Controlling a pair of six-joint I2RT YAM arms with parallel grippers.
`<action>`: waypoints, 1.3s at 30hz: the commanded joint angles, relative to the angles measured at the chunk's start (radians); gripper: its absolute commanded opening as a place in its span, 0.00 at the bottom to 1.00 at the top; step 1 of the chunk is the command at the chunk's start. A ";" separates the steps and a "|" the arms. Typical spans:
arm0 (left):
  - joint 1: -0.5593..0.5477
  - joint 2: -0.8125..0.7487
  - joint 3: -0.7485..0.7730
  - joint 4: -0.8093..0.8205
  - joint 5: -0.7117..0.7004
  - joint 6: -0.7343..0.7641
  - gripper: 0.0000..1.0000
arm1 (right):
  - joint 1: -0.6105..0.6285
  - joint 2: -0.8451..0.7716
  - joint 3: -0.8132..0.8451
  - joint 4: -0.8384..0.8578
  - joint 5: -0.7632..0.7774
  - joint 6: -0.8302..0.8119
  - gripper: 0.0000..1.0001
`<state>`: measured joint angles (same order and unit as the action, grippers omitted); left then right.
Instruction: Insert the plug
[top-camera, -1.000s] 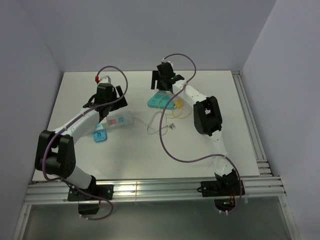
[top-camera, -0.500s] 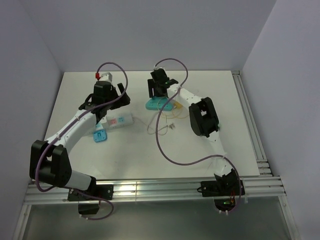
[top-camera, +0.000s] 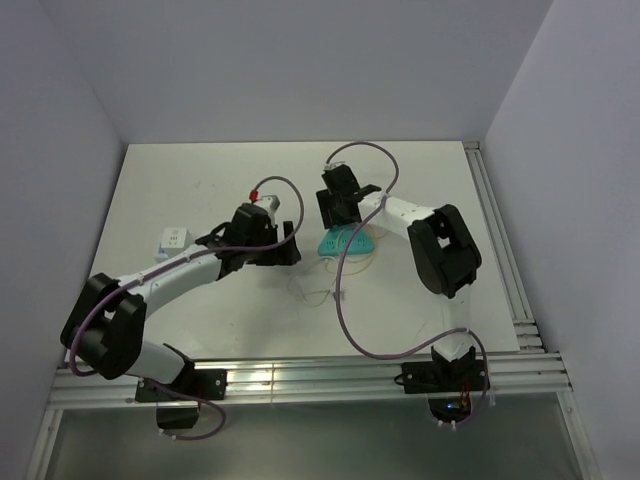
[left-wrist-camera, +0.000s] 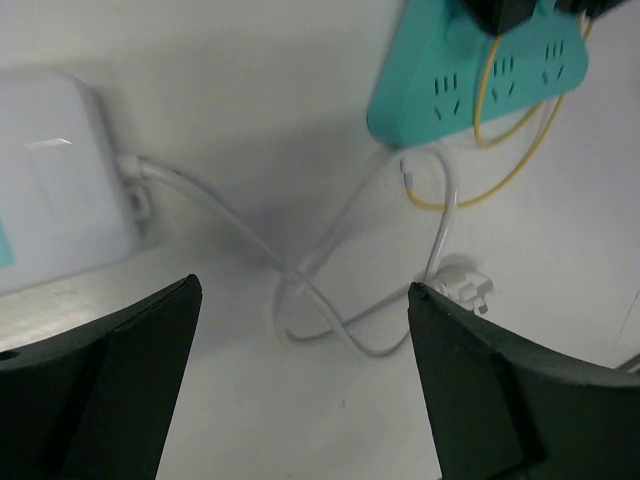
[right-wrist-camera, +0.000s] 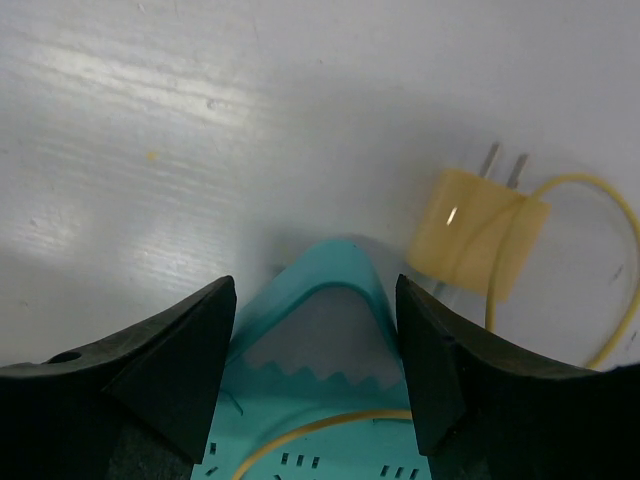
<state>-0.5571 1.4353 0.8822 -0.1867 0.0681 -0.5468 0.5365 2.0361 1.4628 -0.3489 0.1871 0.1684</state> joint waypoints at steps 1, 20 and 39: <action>-0.076 -0.006 -0.034 0.033 0.039 -0.013 0.91 | 0.002 -0.062 -0.084 0.016 -0.006 -0.012 0.70; -0.181 0.272 0.027 -0.100 -0.245 0.001 0.79 | 0.006 -0.171 -0.226 0.068 -0.101 0.059 0.69; 0.147 0.433 0.411 -0.160 -0.297 0.071 0.68 | 0.120 -0.299 -0.410 0.142 -0.220 0.129 0.67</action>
<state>-0.4171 1.8542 1.2232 -0.3294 -0.2089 -0.4992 0.6407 1.7992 1.0855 -0.2058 0.0437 0.2745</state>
